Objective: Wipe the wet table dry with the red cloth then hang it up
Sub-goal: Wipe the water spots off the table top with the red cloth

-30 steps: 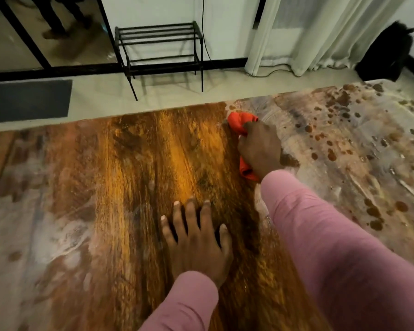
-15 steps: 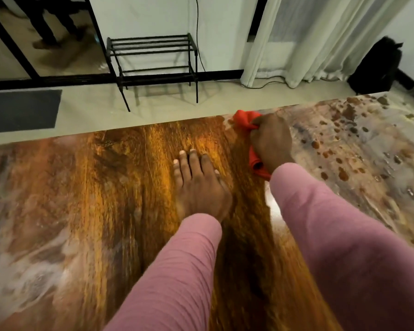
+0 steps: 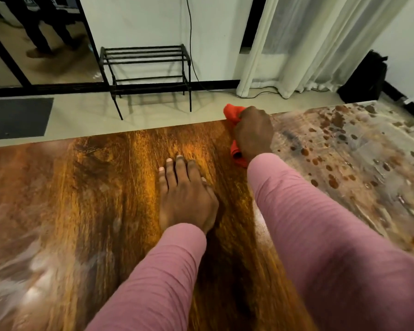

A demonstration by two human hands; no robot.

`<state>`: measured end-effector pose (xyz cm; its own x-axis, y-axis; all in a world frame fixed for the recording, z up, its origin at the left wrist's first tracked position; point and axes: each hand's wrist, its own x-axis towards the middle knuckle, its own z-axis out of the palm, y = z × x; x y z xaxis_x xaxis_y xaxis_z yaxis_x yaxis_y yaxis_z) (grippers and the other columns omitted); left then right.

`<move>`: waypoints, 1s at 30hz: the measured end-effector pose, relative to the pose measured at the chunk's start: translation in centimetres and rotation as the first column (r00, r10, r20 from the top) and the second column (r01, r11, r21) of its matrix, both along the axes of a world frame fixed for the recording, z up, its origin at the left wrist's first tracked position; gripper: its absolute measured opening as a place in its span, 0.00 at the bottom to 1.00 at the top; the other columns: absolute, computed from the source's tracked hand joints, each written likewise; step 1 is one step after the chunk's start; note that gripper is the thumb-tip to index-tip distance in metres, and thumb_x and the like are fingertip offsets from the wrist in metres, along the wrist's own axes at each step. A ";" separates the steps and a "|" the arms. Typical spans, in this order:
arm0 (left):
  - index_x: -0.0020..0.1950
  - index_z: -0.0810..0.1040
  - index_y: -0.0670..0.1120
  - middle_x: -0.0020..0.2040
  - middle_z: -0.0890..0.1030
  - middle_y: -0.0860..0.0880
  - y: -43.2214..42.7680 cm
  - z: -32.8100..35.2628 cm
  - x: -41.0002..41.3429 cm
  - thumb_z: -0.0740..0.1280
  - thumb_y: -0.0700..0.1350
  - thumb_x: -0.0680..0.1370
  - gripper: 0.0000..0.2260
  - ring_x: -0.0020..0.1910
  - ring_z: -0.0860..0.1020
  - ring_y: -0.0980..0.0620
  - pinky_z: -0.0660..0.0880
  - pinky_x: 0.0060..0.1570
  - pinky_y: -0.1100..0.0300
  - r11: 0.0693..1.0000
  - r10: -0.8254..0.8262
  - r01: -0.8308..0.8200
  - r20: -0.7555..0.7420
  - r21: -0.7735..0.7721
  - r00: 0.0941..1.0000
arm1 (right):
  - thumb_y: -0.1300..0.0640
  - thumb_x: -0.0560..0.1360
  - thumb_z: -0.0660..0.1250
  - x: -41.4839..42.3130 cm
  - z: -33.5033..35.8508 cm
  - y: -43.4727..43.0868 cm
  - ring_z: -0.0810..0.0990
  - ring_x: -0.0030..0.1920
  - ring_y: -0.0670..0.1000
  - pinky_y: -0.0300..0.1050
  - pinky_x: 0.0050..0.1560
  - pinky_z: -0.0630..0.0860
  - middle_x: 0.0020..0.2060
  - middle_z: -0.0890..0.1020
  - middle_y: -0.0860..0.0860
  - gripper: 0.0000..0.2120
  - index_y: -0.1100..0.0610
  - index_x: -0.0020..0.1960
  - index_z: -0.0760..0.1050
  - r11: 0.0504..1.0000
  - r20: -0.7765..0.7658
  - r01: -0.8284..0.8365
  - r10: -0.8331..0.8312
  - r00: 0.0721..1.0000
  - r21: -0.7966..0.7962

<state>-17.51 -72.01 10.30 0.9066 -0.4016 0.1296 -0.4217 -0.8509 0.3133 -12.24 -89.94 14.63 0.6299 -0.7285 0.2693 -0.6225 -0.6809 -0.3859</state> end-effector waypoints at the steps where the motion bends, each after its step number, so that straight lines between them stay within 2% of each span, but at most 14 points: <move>1: 0.74 0.62 0.44 0.76 0.61 0.42 -0.1 -0.1 0.1 0.49 0.49 0.79 0.24 0.77 0.55 0.41 0.48 0.76 0.46 1.000 0.001 -0.001 0.004 0.003 1.000 | 0.58 0.75 0.61 0.4 0.0 0.0 0.78 0.51 0.61 0.48 0.43 0.70 0.48 0.81 0.59 0.10 0.58 0.51 0.79 1.000 -0.024 0.017 -0.017 1.000 -0.025; 3: 0.74 0.60 0.44 0.77 0.60 0.42 -0.1 -0.5 0.5 0.50 0.49 0.81 0.22 0.77 0.54 0.42 0.47 0.75 0.47 1.000 0.006 -0.005 -0.008 0.019 1.000 | 0.58 0.75 0.63 1.3 0.1 1.8 0.79 0.51 0.60 0.47 0.45 0.72 0.49 0.82 0.58 0.09 0.59 0.52 0.79 0.999 -0.042 -0.046 0.045 0.998 -0.018; 4: 0.75 0.59 0.45 0.77 0.59 0.42 -0.1 -0.6 0.6 0.50 0.49 0.81 0.22 0.77 0.53 0.42 0.46 0.75 0.47 0.999 0.002 -0.001 -0.007 0.032 1.000 | 0.58 0.75 0.64 1.6 0.0 2.9 0.80 0.52 0.59 0.47 0.47 0.73 0.50 0.82 0.58 0.10 0.57 0.54 0.80 0.991 -0.047 -0.131 0.131 0.990 0.003; 7: 0.74 0.59 0.44 0.77 0.58 0.43 0.0 -0.7 0.6 0.51 0.50 0.81 0.22 0.77 0.53 0.42 0.46 0.75 0.48 0.999 -0.010 0.010 -0.003 0.053 1.000 | 0.60 0.74 0.64 1.7 -0.1 5.3 0.78 0.56 0.55 0.47 0.59 0.74 0.57 0.81 0.54 0.17 0.49 0.61 0.78 0.902 -0.128 -0.428 0.431 0.893 0.054; 9: 0.74 0.60 0.45 0.77 0.58 0.43 0.1 -0.3 0.3 0.51 0.51 0.81 0.23 0.77 0.53 0.42 0.46 0.76 0.47 0.999 -0.019 0.019 -0.005 0.042 1.000 | 0.58 0.74 0.63 1.3 -0.1 4.7 0.77 0.58 0.55 0.47 0.61 0.73 0.60 0.78 0.54 0.19 0.47 0.63 0.76 0.867 -0.156 -0.492 0.498 0.853 0.074; 11: 0.75 0.60 0.45 0.77 0.58 0.43 0.4 0.0 0.2 0.50 0.51 0.80 0.23 0.77 0.53 0.43 0.47 0.76 0.47 0.999 -0.024 0.023 0.006 0.030 1.000 | 0.57 0.75 0.63 0.1 -0.1 3.3 0.78 0.55 0.57 0.48 0.56 0.73 0.58 0.79 0.56 0.18 0.49 0.63 0.76 0.878 -0.157 -0.475 0.477 0.865 0.052; 13: 0.75 0.60 0.45 0.78 0.58 0.43 0.6 0.2 0.0 0.49 0.52 0.81 0.24 0.77 0.52 0.43 0.47 0.76 0.48 0.998 -0.031 0.031 0.007 0.047 0.999 | 0.57 0.76 0.64 -1.5 -0.1 0.7 0.79 0.50 0.58 0.47 0.48 0.73 0.52 0.80 0.58 0.14 0.56 0.61 0.77 0.935 -0.122 -0.353 0.349 0.929 -0.012; 16: 0.75 0.59 0.45 0.78 0.57 0.43 0.6 0.3 -0.2 0.49 0.52 0.81 0.24 0.77 0.52 0.43 0.47 0.76 0.47 0.996 -0.045 0.045 0.001 0.072 0.999 | 0.58 0.77 0.62 -3.1 0.1 -3.6 0.78 0.51 0.60 0.48 0.47 0.72 0.52 0.80 0.61 0.11 0.61 0.57 0.76 0.985 -0.107 -0.154 0.146 0.984 -0.073; 20: 0.76 0.60 0.44 0.78 0.58 0.43 0.2 0.5 -0.2 0.50 0.52 0.81 0.24 0.77 0.53 0.43 0.48 0.76 0.47 0.996 -0.029 0.030 -0.005 0.083 1.000 | 0.57 0.76 0.62 -2.9 0.0 -2.7 0.79 0.53 0.60 0.49 0.49 0.73 0.52 0.80 0.59 0.11 0.59 0.57 0.77 0.977 -0.088 -0.214 0.211 0.973 -0.019; 23: 0.76 0.59 0.45 0.78 0.59 0.43 0.1 0.8 -0.4 0.50 0.52 0.82 0.24 0.77 0.53 0.43 0.47 0.76 0.47 0.994 -0.029 0.030 -0.018 0.101 0.999 | 0.60 0.75 0.63 -2.9 -0.3 -0.2 0.80 0.54 0.57 0.46 0.54 0.74 0.53 0.82 0.56 0.14 0.55 0.59 0.78 0.902 -0.074 -0.427 0.431 0.899 0.066; 25: 0.76 0.59 0.46 0.77 0.59 0.44 -0.1 1.1 -0.8 0.49 0.52 0.82 0.24 0.77 0.54 0.43 0.48 0.76 0.46 0.986 -0.010 0.007 0.013 0.167 1.000 | 0.60 0.74 0.64 -3.6 -0.4 -0.5 0.78 0.57 0.56 0.44 0.58 0.72 0.56 0.81 0.55 0.16 0.51 0.61 0.78 0.838 -0.071 -0.540 0.545 0.835 0.085; 27: 0.76 0.59 0.46 0.77 0.60 0.44 -0.9 1.5 -1.3 0.48 0.51 0.82 0.23 0.77 0.55 0.43 0.50 0.75 0.44 0.961 -0.009 -0.009 0.065 0.275 0.998 | 0.58 0.75 0.63 -4.8 -0.2 -2.7 0.79 0.55 0.57 0.45 0.55 0.73 0.55 0.82 0.57 0.15 0.51 0.59 0.79 0.862 -0.020 -0.502 0.504 0.863 0.073; 30: 0.75 0.59 0.46 0.77 0.60 0.43 -3.1 2.1 -2.3 0.48 0.53 0.81 0.24 0.76 0.55 0.41 0.50 0.74 0.40 0.960 0.037 -0.043 0.028 0.276 0.999 | 0.59 0.74 0.60 -6.9 -0.3 -6.1 0.81 0.45 0.59 0.45 0.40 0.68 0.44 0.82 0.58 0.11 0.56 0.48 0.81 0.963 0.145 -0.252 0.237 0.961 0.098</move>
<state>-19.77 -75.12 12.41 0.9209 -0.3879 0.0388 -0.3896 -0.9194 0.0545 -19.11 -96.03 14.34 0.7576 -0.5872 0.2848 -0.3813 -0.7524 -0.5371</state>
